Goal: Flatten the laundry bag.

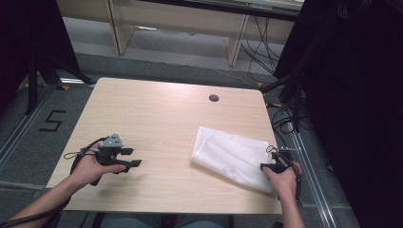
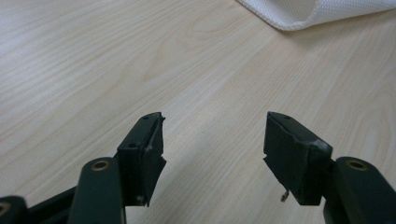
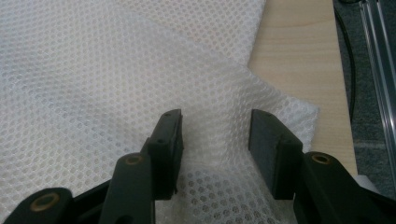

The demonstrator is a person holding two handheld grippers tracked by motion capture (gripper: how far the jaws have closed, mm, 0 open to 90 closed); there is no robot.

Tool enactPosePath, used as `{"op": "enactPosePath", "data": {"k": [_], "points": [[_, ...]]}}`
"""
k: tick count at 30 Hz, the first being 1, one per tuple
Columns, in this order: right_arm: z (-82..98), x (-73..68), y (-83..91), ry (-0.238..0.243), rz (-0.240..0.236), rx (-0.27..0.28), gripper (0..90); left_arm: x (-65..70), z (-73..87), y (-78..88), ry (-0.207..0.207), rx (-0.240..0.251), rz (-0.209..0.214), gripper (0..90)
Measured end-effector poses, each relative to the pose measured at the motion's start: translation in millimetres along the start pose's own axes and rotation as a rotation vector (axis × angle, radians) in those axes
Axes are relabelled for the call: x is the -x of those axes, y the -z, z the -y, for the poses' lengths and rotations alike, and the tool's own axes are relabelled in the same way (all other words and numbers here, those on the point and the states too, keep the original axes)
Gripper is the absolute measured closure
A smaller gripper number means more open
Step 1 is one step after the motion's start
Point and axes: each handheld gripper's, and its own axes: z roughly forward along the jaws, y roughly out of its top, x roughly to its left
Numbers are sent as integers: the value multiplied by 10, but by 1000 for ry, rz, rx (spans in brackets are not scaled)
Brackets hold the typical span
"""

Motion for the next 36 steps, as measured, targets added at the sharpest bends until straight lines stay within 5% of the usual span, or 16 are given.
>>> {"op": "enactPosePath", "data": {"k": [4, 8, 11, 16, 17, 20, 22, 26, 29, 30, 36], "points": [[-6, -61, 18, -32, -2, -14, 561, 7, -6, -1, 12, -7, 9, 378], [-10, -218, 16, -132, -20, -31, 561, 30, -14, -20, 4, 3, 6, 378], [-25, -154, -4, 4, -14, -18, 561, 34, -23, -16, -16, 4, -2, 377], [-28, -166, -23, 36, -38, -11, 564, 26, -36, -8, -38, -13, 4, 377], [-30, -177, -17, 36, -30, -17, 566, 39, -34, -16, -10, -8, 12, 377], [-35, -204, -14, 46, -32, -22, 570, 26, -29, -17, -36, -7, 3, 378], [-35, -226, -12, 50, -35, -25, 570, 32, -22, -27, -16, 0, 1, 378], [-62, -257, 37, 44, -45, 13, 548, 30, -16, -28, -17, -1, 1, 379], [-91, -231, 98, 49, -35, 68, 663, 25, -19, -16, -36, -18, -2, 378], [-96, -216, 101, 55, -35, 74, 718, 36, -17, -26, -11, -9, 8, 379], [-66, -243, 57, 92, -65, -28, 900, 27, -21, -10, -27, -22, 10, 379]]}}
